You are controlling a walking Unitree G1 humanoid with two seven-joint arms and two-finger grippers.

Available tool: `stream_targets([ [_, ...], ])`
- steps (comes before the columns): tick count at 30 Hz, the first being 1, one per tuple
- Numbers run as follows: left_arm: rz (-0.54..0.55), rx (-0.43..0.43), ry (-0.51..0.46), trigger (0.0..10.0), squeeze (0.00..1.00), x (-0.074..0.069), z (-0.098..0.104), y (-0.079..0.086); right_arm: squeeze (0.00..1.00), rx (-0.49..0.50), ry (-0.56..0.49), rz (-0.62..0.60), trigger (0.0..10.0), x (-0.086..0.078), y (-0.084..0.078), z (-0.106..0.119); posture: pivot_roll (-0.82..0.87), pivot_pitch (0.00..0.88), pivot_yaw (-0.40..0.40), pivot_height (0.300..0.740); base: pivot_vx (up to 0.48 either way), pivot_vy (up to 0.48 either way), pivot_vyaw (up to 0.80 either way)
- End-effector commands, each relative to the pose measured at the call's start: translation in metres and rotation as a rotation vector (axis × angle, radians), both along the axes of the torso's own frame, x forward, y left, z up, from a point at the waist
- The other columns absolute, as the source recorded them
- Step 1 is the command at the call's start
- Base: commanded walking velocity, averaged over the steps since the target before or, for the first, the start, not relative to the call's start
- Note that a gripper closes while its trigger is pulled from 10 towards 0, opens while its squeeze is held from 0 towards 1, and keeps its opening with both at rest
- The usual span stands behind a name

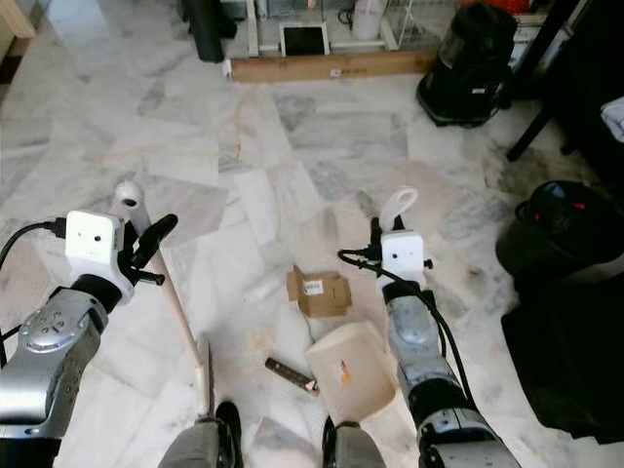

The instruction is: Sweep floor

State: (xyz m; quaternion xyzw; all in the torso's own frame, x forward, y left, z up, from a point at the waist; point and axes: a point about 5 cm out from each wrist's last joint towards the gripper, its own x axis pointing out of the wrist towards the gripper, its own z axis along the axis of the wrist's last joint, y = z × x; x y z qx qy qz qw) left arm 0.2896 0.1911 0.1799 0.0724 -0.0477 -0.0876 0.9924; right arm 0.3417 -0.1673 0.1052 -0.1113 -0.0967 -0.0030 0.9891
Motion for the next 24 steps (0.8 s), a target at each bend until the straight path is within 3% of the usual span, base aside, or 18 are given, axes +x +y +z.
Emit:
stream_targets([
  [1,-0.023,-0.01,0.043,10.0,0.0,-0.001,-0.006,0.0,0.0,-0.022,0.014,0.004,10.0,-0.006,0.0,-0.007,0.01,0.428,-0.013,0.74,0.0,0.0,0.0],
  [5,-0.047,-0.029,0.068,10.0,0.0,0.003,-0.007,-0.003,0.0,-0.018,0.012,-0.008,10.0,-0.008,0.0,-0.008,0.01,0.441,-0.006,0.74,0.0,0.0,0.0],
  [10,-0.107,-0.149,0.066,10.0,0.0,0.01,-0.005,-0.012,0.0,-0.009,0.019,-0.01,10.0,-0.012,0.001,-0.012,0.0,0.453,0.003,0.74,0.0,0.0,0.0],
  [16,-0.105,-0.193,0.054,10.0,0.0,0.018,-0.005,-0.021,0.0,-0.006,0.016,-0.015,10.0,-0.017,-0.001,-0.014,-0.02,0.458,0.003,0.74,0.0,0.0,0.0],
  [20,-0.116,-0.236,-0.001,10.0,0.0,0.026,0.007,-0.042,0.0,-0.005,0.017,-0.016,10.0,-0.02,-0.002,-0.014,-0.03,0.458,-0.004,0.74,0.0,0.0,0.0],
  [24,-0.126,-0.236,-0.012,10.0,0.0,0.027,0.011,-0.048,0.0,-0.007,0.018,-0.013,10.0,-0.02,-0.001,-0.014,-0.04,0.458,-0.008,0.74,0.0,0.0,0.0],
])
